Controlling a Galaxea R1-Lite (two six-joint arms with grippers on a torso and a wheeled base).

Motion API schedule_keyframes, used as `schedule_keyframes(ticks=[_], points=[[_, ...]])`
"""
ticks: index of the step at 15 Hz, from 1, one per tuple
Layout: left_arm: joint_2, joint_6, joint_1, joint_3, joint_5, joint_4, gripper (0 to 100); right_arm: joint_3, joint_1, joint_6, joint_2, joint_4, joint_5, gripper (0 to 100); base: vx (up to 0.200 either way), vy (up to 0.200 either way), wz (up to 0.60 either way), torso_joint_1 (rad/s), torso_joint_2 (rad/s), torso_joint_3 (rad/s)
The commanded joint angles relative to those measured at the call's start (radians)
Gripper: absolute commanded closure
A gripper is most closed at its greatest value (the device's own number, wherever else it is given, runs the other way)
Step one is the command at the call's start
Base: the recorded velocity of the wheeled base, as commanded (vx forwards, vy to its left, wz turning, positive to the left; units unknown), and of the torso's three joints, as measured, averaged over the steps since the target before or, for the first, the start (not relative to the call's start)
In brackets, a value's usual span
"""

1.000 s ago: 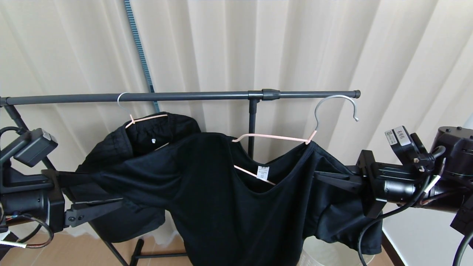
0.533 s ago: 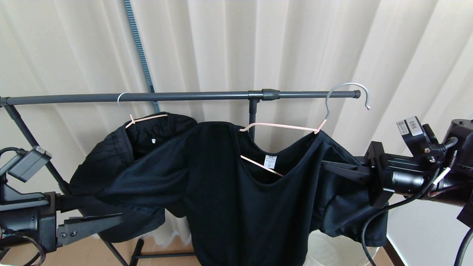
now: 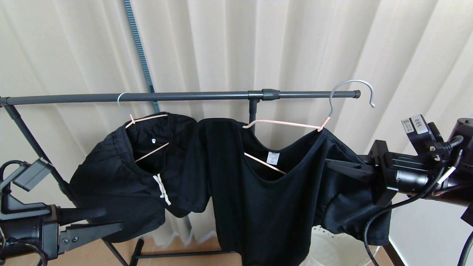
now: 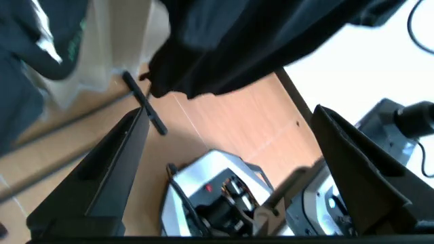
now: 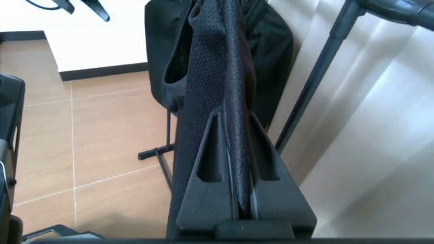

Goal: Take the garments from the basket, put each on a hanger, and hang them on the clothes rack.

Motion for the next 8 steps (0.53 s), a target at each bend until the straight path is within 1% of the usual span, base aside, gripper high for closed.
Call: schedule_keyframes(ticks=[1, 3, 4, 5, 6, 8], points=[[-0.040, -0.044, -0.030, -0.101, 0.000, 0.001, 0, 0.018, 0.040, -0.004, 0.026, 0.000, -0.001, 100, 0.000, 0.000, 0.00, 0.000, 0.00, 0.000], [-0.065, -0.149, -0.124, -0.222, 0.001, 0.003, 0, 0.036, 0.079, -0.009, 0.044, 0.000, -0.004, 100, 0.000, 0.000, 0.00, 0.000, 0.00, 0.000], [-0.062, -0.156, -0.155, -0.261, 0.003, 0.003, 0, 0.037, 0.093, -0.013, 0.050, 0.000, -0.004, 100, 0.000, 0.000, 0.00, 0.000, 0.00, 0.000], [-0.057, -0.156, -0.204, -0.310, 0.023, 0.012, 0, 0.045, 0.123, -0.016, 0.073, 0.000, -0.006, 100, 0.000, 0.000, 0.00, 0.000, 0.00, 0.000], [-0.056, -0.156, -0.236, -0.334, 0.050, 0.026, 0, 0.047, 0.139, -0.019, 0.083, 0.000, -0.006, 100, 0.000, 0.000, 0.00, 0.000, 0.00, 0.000], [-0.017, -0.153, -0.392, -0.417, 0.246, 0.084, 0, 0.048, 0.174, -0.029, 0.110, 0.000, -0.007, 100, 0.000, 0.000, 0.00, 0.000, 0.00, 0.000]])
